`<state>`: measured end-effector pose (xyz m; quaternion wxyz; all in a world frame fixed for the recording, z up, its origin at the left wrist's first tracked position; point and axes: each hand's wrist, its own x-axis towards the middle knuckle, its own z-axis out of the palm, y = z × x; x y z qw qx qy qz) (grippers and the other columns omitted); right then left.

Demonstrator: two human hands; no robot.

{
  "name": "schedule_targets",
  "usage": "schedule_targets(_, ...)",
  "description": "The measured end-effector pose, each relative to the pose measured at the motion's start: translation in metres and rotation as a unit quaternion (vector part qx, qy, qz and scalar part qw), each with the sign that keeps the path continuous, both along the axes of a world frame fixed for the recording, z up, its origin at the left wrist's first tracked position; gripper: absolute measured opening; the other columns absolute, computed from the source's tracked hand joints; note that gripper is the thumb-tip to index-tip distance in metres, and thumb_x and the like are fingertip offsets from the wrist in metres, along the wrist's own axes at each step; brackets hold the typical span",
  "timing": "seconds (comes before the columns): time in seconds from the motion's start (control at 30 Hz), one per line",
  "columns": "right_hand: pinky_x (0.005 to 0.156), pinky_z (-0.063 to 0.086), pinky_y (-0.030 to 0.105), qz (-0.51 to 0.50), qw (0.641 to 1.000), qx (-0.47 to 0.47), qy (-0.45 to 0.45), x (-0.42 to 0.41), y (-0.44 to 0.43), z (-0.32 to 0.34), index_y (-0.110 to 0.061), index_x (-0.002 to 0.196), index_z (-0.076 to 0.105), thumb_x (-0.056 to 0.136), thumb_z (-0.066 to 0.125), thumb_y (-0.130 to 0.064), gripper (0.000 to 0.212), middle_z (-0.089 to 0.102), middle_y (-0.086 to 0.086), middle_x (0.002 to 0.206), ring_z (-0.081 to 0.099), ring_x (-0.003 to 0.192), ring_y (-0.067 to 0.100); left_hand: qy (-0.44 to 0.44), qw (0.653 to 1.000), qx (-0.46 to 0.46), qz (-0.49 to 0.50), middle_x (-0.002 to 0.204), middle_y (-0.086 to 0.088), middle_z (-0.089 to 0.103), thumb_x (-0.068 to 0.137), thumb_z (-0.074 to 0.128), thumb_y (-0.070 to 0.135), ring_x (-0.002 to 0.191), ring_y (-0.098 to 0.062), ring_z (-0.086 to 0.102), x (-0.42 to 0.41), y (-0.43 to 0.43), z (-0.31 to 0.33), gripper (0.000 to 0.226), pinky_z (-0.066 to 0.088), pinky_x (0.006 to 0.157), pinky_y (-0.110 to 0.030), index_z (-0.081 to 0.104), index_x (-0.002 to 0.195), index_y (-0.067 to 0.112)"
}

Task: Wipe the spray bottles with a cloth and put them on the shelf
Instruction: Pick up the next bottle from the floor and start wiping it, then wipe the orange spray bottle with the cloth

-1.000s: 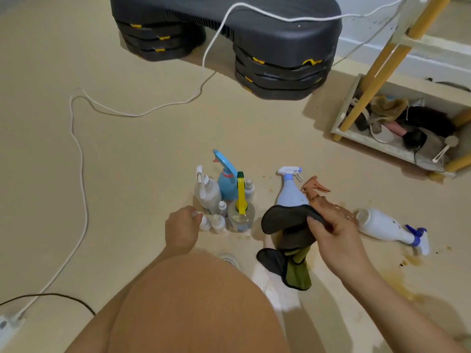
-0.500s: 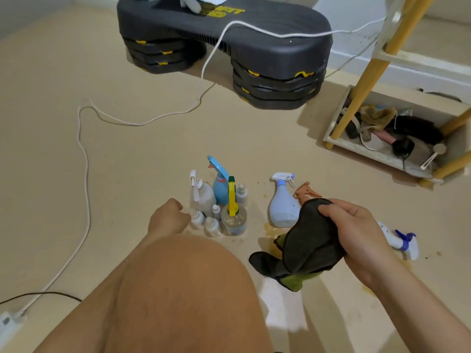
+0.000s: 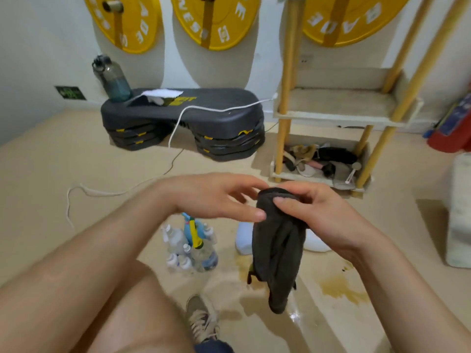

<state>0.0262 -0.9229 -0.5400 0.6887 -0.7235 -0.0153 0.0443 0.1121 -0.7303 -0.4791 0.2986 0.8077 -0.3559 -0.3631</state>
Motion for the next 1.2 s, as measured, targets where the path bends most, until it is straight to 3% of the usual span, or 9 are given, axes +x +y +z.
schedule_targets(0.17, 0.084, 0.056, 0.033, -0.07, 0.994, 0.082, -0.003, -0.03, -0.036, 0.001, -0.012, 0.101, 0.077, 0.093, 0.062, -0.005, 0.017, 0.075, 0.015, 0.099, 0.07, 0.091, 0.022, 0.073, 0.988, -0.118, 0.073, 0.081, 0.008, 0.069, 0.093, 0.066, 0.015, 0.078, -0.003, 0.062, -0.026, -0.065, -0.03, 0.01, 0.049, 0.076, -0.021, 0.071, 0.086, 0.021)
schedule_targets(0.27, 0.068, 0.052, 0.024, -0.104, 0.994, 0.013, 0.017, -0.042, -0.063, -0.02, -0.016, 0.093, 0.078, 0.089, 0.072, -0.013, 0.007, 0.07, 0.019, 0.086, 0.064, 0.078, 0.017, 0.098, 0.974, -0.143, 0.146, 0.071, -0.007, 0.057, 0.085, 0.074, 0.026, 0.066, -0.013, 0.053, -0.028, -0.081, -0.052, 0.028, 0.041, 0.061, -0.026, 0.064, 0.078, 0.0)
schedule_targets(0.47, 0.071, 0.051, 0.032, 0.035, 0.961, -0.21, 0.178, -0.059, -0.111, -0.069, -0.017, 0.085, 0.074, 0.08, 0.08, -0.023, 0.01, 0.071, 0.003, 0.077, 0.067, 0.075, 0.019, 0.142, 0.961, -0.159, 0.177, 0.061, -0.009, 0.042, 0.077, 0.08, 0.028, 0.054, -0.015, 0.044, -0.04, -0.108, -0.093, 0.037, 0.037, 0.051, -0.023, 0.052, 0.069, 0.005)
schedule_targets(0.63, 0.061, 0.039, 0.027, -0.128, 0.934, -0.252, 0.217, -0.061, -0.125, -0.109, -0.011, 0.081, 0.072, 0.084, 0.074, -0.043, 0.033, 0.063, -0.001, 0.069, 0.058, 0.066, 0.013, 0.195, 0.911, -0.232, 0.281, 0.059, -0.008, 0.051, 0.075, 0.075, 0.021, 0.053, -0.017, 0.052, -0.027, -0.119, -0.109, 0.029, 0.043, 0.049, -0.023, 0.052, 0.061, 0.011)
schedule_targets(0.8, 0.062, 0.043, 0.022, -0.075, 0.909, -0.299, 0.281, -0.049, -0.135, -0.125, -0.027, 0.088, 0.068, 0.082, 0.077, -0.029, 0.012, 0.065, -0.003, 0.089, 0.06, 0.078, 0.012, 0.151, 0.838, -0.294, 0.434, 0.063, -0.011, 0.046, 0.086, 0.073, 0.026, 0.061, -0.023, 0.05, -0.01, -0.121, -0.142, 0.032, 0.04, 0.059, -0.033, 0.054, 0.066, 0.011)
schedule_targets(0.9, 0.051, 0.035, 0.02, -0.076, 0.871, -0.356, 0.329, -0.047, -0.138, -0.144, -0.026, 0.069, 0.057, 0.087, 0.07, -0.022, 0.022, 0.054, -0.005, 0.068, 0.049, 0.059, 0.008, 0.143, 0.795, -0.329, 0.489, 0.065, -0.012, 0.051, 0.088, 0.071, 0.028, 0.064, -0.024, 0.055, -0.007, -0.118, -0.161, 0.034, 0.044, 0.064, -0.034, 0.053, 0.068, 0.008)
schedule_targets(1.03, 0.053, 0.032, 0.027, -0.206, 0.85, -0.309, 0.374, -0.055, -0.149, -0.171, -0.019, 0.059, 0.051, 0.084, 0.071, -0.031, 0.035, 0.044, -0.002, 0.055, 0.042, 0.054, 0.018, 0.216, 0.702, -0.344, 0.585, 0.071, -0.004, 0.066, 0.087, 0.07, 0.028, 0.072, -0.02, 0.067, 0.009, -0.103, -0.204, 0.023, 0.054, 0.072, -0.034, 0.066, 0.078, 0.007)
schedule_targets(1.1, 0.057, 0.031, 0.029, -0.273, 0.857, -0.234, 0.37, -0.056, -0.153, -0.184, -0.015, 0.061, 0.049, 0.086, 0.07, -0.029, 0.036, 0.041, 0.005, 0.058, 0.039, 0.057, 0.021, 0.243, 0.726, -0.264, 0.587, 0.095, -0.014, 0.071, 0.086, 0.07, 0.034, 0.089, -0.029, 0.068, 0.011, -0.098, -0.233, 0.032, 0.052, 0.082, -0.04, 0.071, 0.098, 0.005)
schedule_targets(1.2, 0.065, 0.044, 0.034, -0.373, 0.847, 0.011, 0.379, -0.052, -0.145, -0.197, 0.0, 0.077, 0.063, 0.093, 0.065, -0.027, 0.031, 0.057, 0.013, 0.071, 0.053, 0.066, 0.026, 0.216, 0.786, -0.109, 0.569, 0.089, -0.014, 0.071, 0.094, 0.062, 0.032, 0.081, -0.027, 0.064, -0.001, -0.097, -0.281, 0.025, 0.048, 0.075, -0.035, 0.068, 0.088, 0.008)
